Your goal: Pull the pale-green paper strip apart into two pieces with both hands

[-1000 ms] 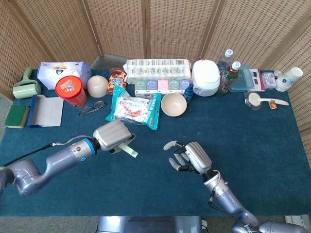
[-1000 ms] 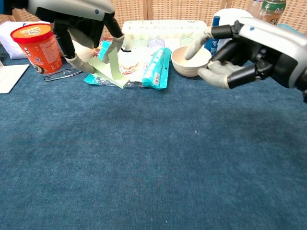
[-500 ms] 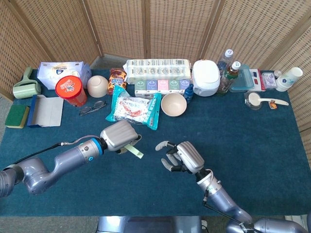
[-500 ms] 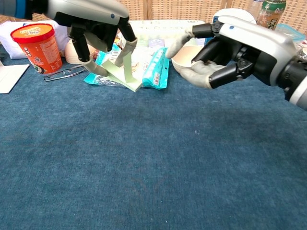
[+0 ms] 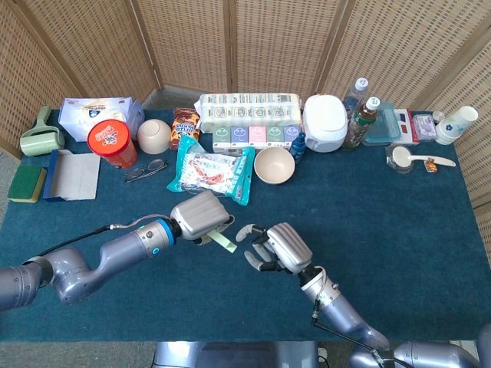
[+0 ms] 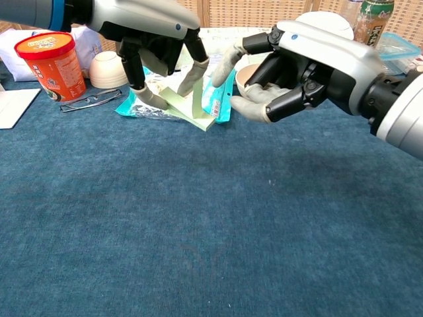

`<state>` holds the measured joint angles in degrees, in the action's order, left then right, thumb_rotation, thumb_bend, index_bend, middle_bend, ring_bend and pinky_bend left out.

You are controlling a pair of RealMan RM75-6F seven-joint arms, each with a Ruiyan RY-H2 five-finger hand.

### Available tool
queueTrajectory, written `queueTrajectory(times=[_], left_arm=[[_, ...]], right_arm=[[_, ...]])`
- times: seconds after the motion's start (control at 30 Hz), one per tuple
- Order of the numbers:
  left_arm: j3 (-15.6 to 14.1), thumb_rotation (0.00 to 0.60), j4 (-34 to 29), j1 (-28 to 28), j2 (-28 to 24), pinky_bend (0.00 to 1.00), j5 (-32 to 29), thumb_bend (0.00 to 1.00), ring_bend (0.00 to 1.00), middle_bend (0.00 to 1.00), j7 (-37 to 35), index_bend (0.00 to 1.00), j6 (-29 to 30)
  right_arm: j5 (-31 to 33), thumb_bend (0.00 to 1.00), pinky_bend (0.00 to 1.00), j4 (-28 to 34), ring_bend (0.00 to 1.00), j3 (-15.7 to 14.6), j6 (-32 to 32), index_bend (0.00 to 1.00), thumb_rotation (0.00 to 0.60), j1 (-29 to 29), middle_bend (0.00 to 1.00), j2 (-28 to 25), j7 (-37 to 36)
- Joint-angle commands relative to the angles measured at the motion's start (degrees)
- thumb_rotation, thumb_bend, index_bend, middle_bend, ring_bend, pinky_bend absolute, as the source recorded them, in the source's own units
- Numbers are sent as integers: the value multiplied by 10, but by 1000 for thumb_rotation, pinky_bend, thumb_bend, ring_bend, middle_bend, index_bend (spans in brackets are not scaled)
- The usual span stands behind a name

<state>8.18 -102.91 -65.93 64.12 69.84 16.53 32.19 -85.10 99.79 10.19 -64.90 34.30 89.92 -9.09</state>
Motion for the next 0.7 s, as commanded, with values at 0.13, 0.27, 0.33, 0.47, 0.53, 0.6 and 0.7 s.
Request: queueTrajectory(times=[0.13, 0.27, 0.33, 0.47, 0.53, 0.6, 0.7], left_arm=[[-1, 600, 1, -7, 5, 1000, -7, 350, 1000, 1000, 3, 740, 0], [-2, 600, 0, -11, 7, 1000, -12, 350, 1000, 1000, 7, 740, 2], [-3, 600, 0, -13, 7, 1000, -16, 350, 1000, 1000, 9, 740, 3], [-5, 600, 0, -16, 8, 1000, -21, 350, 1000, 1000, 11, 740, 5], [-6, 600, -1, -17, 7, 1000, -23, 351, 1000, 1000, 12, 740, 6], [-7, 600, -1, -18, 7, 1000, -24, 351, 1000, 1000, 12, 740, 8], [-8, 600, -1, -19, 7, 1000, -26, 351, 1000, 1000, 13, 740, 10]], right_arm=[[5, 436, 1000, 0, 1000, 1, 0, 425, 600, 2, 940, 3, 2], [5, 434, 1000, 0, 1000, -2, -1, 438, 600, 3, 942, 4, 4], [4, 433, 1000, 1, 1000, -4, -3, 442, 600, 2, 942, 4, 4], [4, 433, 1000, 1, 1000, -5, -3, 452, 600, 2, 943, 4, 5], [5, 432, 1000, 0, 1000, -6, -3, 458, 600, 2, 943, 5, 6], [6, 430, 1000, -1, 1000, -7, -3, 468, 600, 2, 943, 5, 5], [6, 430, 1000, 0, 1000, -7, -3, 475, 600, 3, 943, 6, 5]])
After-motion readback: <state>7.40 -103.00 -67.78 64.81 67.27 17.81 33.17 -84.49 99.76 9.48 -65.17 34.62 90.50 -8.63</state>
